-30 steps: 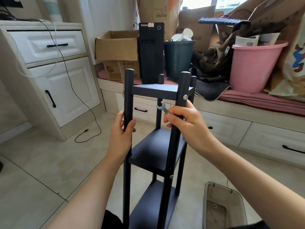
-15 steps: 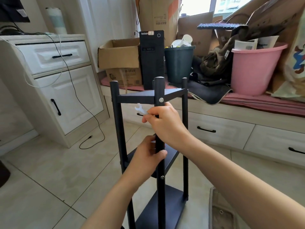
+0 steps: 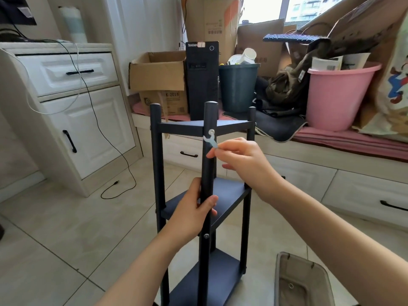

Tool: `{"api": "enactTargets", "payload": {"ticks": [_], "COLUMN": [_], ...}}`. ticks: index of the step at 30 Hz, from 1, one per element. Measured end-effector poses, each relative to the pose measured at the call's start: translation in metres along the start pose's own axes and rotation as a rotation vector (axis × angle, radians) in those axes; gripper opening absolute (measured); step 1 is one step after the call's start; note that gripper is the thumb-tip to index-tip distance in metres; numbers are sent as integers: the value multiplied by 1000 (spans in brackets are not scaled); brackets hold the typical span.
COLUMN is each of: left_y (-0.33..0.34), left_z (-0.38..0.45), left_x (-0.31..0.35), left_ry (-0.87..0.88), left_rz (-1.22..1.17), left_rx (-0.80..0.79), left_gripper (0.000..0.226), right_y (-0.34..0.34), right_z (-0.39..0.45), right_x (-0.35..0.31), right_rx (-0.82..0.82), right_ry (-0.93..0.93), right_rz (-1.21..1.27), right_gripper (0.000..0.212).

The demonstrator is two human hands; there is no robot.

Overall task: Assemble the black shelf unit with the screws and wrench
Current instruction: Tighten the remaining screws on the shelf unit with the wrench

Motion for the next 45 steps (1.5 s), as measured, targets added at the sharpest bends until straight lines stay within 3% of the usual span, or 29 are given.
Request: {"api": "enactTargets", "payload": {"ticks": [6,10,17,24,32,45], "left_y": [-6,-12,-19,-25,-21,-23], "left_z": [-3,-4,-3,0,-2,-2], "left_x": [-1,-1,-8,-9,-3,-4], "left_ry": [10,3,2,21,34,53], "left_rz": [65,61,12,32,14,44], "left_rx": [-9,-10,-36,-45,-67,-83], "left_gripper": [25,30,33,33,32,36], "right_y": [-13,-15,-4,7,13,22], "right_z": [-10,-5,32,50,41,41], "right_x": [36,55,51,47,51,53], "right_rx": [2,45,-43,6,223,442], "right_ry": [32,46,30,-126,-223,-339], "right_rz": [-45,-107,-191,-30,104,-54], "right_gripper": [13,14,25,19,19,15]}}
Point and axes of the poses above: each hand's wrist, its own z-axis towards the middle knuckle, its own y-axis out of the palm, x = y × z, the point moved 7 cm from there along z, towards the middle knuckle, and after that the axes turned 15 degrees about -x, right-handed, at the moved point
